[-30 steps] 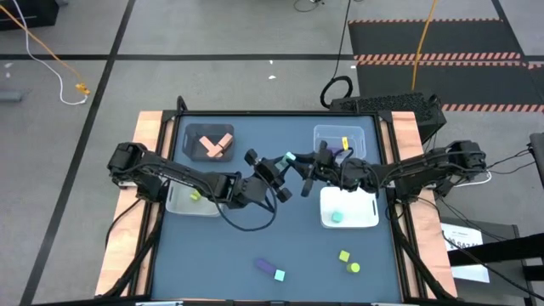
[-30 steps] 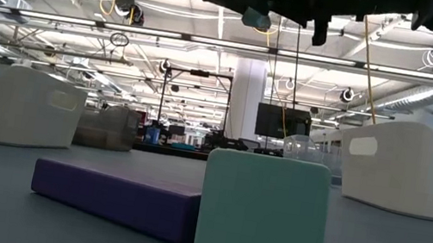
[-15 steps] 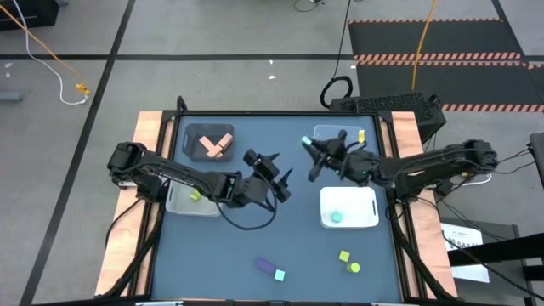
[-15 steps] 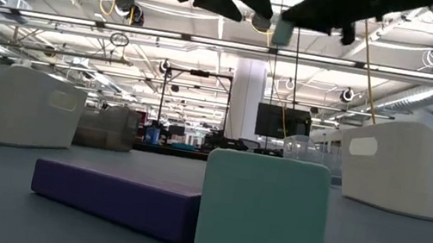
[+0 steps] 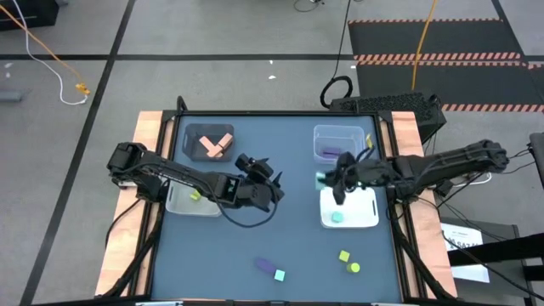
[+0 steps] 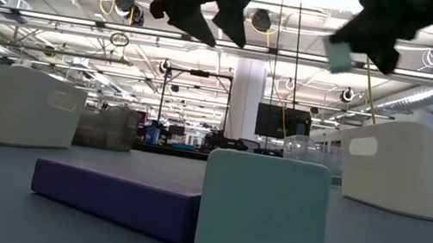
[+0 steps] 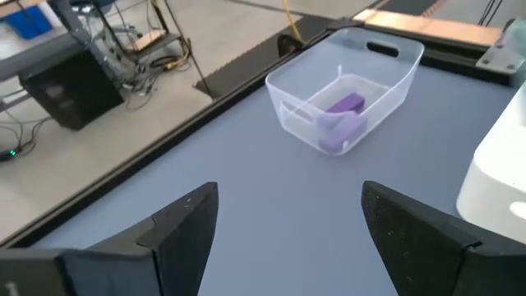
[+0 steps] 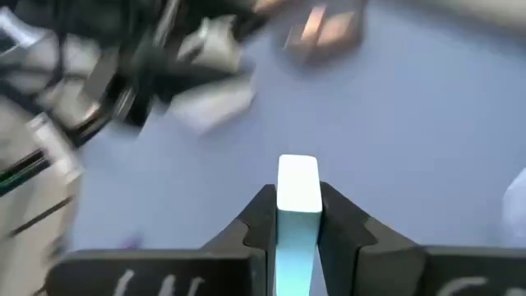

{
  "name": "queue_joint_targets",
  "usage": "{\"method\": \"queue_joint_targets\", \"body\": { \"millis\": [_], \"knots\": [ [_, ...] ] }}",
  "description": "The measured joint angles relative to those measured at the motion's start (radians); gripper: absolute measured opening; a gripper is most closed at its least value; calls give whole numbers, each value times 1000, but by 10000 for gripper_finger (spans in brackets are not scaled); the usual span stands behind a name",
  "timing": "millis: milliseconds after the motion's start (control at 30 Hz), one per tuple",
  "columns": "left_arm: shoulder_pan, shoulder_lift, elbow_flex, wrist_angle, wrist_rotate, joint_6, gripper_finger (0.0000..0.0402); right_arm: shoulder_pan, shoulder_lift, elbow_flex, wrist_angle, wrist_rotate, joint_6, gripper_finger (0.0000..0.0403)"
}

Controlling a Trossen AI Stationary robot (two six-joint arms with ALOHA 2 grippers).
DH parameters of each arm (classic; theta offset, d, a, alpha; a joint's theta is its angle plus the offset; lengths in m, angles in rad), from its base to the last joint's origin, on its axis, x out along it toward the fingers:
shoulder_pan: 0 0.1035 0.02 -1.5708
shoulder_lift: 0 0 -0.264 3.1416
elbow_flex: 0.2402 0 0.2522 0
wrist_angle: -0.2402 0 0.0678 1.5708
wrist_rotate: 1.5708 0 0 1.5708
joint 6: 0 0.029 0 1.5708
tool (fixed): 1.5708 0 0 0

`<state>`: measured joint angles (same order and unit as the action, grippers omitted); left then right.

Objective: Sort & place blocks by color
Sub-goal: Put the left blue block into the white bin

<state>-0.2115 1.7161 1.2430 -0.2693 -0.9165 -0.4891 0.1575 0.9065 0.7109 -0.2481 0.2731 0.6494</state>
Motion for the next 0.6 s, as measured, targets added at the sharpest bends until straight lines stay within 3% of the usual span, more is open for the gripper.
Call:
{"method": "queue_joint_targets", "body": {
  "millis": [167, 600],
  "knots": [
    [0, 0, 0, -56, 0, -49, 301, 68, -1, 0, -186, -122, 250, 42],
    [-1, 0, 0, -99, 19, -97, 301, 186, 25, 0, -466, -171, 569, 42]
  ]
}}
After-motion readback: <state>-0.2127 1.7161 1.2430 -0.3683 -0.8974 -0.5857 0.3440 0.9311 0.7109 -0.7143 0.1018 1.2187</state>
